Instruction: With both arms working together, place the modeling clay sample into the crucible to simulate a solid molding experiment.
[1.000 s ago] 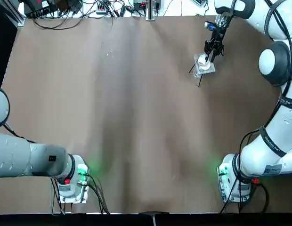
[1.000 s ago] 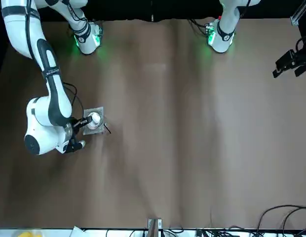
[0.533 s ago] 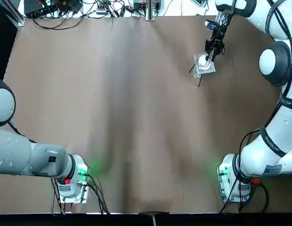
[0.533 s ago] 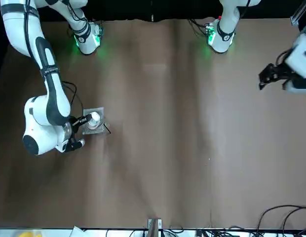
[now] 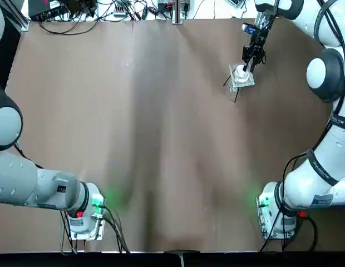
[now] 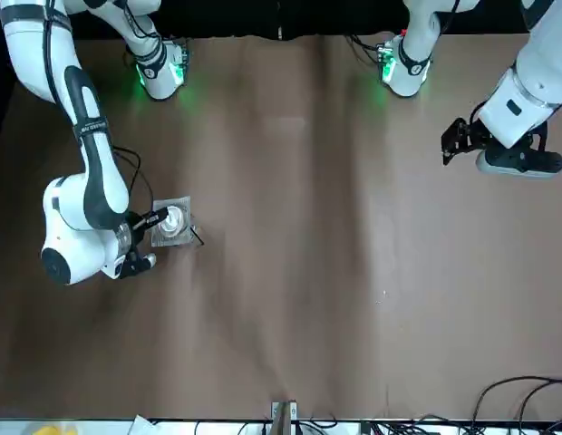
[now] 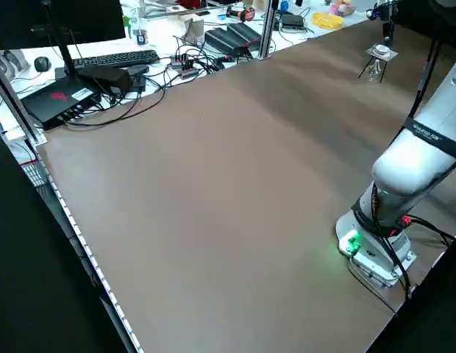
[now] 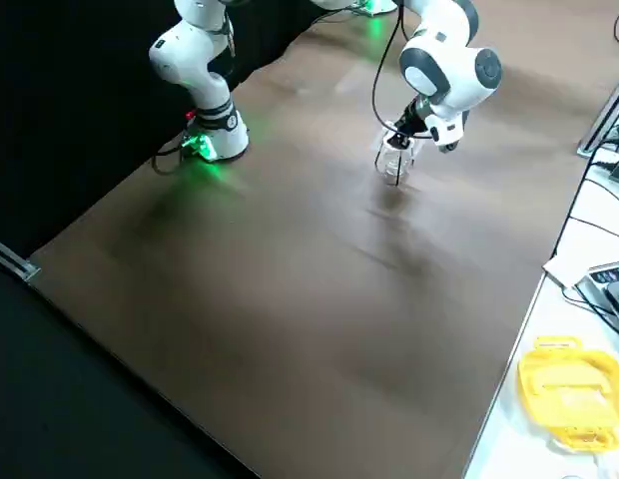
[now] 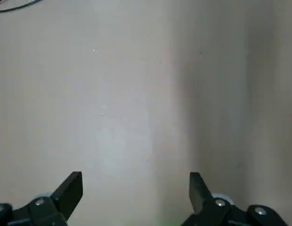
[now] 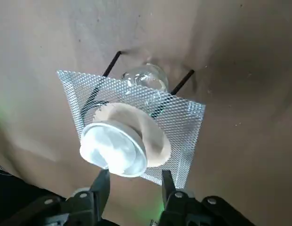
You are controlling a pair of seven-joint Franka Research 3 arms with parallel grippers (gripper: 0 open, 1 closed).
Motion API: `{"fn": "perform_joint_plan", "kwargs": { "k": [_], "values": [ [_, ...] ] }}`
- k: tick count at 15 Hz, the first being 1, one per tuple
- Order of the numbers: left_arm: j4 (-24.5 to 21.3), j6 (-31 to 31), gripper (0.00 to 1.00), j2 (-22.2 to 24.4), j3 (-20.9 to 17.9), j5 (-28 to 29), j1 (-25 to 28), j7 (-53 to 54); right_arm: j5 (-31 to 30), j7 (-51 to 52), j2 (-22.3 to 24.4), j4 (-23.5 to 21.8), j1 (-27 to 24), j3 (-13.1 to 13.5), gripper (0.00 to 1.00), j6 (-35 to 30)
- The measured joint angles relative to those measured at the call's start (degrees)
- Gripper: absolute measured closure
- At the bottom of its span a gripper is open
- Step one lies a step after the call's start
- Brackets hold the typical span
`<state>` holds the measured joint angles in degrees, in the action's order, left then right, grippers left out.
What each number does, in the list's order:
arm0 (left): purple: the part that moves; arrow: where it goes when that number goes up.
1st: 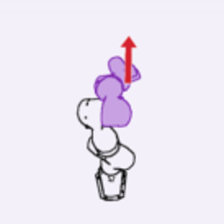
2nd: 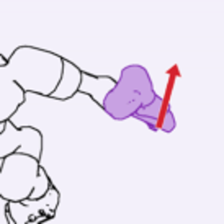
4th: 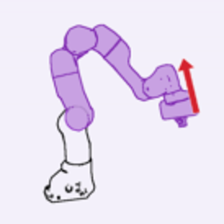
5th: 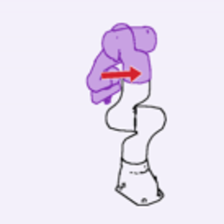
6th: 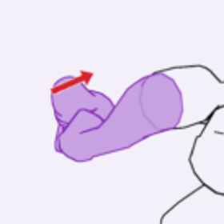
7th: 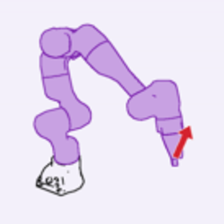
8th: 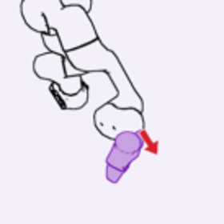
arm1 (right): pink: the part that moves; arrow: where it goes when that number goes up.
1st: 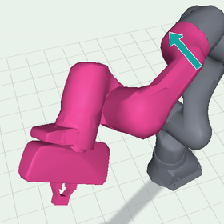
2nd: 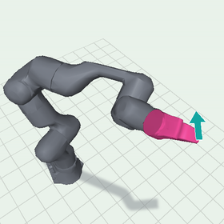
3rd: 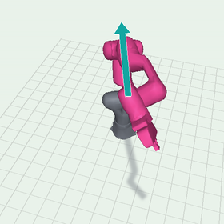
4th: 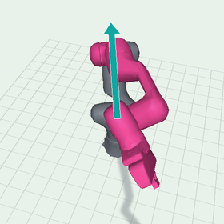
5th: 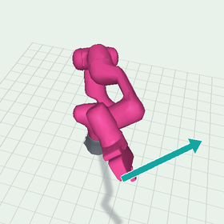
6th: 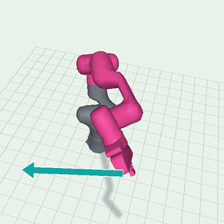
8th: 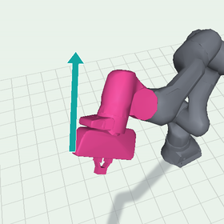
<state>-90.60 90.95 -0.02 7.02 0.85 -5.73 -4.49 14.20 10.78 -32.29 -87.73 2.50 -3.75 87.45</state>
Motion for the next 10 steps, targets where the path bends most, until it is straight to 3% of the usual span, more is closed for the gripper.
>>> {"fn": "perform_joint_plan", "kwargs": {
  "k": [6,7,8,10],
  "values": [
    [0.19,0.0,0.0,0.01,0.91,0.0,0.07,0.01,-0.01,-0.01,1.61,5.73,0.0,0.0,0.46,-4.8],
    [0.24,0.0,0.0,0.01,0.91,0.0,0.17,0.02,-0.03,-0.02,2.61,7.18,0.0,0.01,0.37,-5.48],
    [0.25,0.0,0.0,0.01,0.91,0.0,0.27,0.06,-0.1,-0.05,5.53,9.16,-0.01,0.09,0.2,-6.22],
    [0.28,0.0,0.0,0.01,0.92,0.0,0.26,0.12,-1.87,-0.06,9.44,10.0,-0.03,0.22,0.03,-6.48]
  ]
}}
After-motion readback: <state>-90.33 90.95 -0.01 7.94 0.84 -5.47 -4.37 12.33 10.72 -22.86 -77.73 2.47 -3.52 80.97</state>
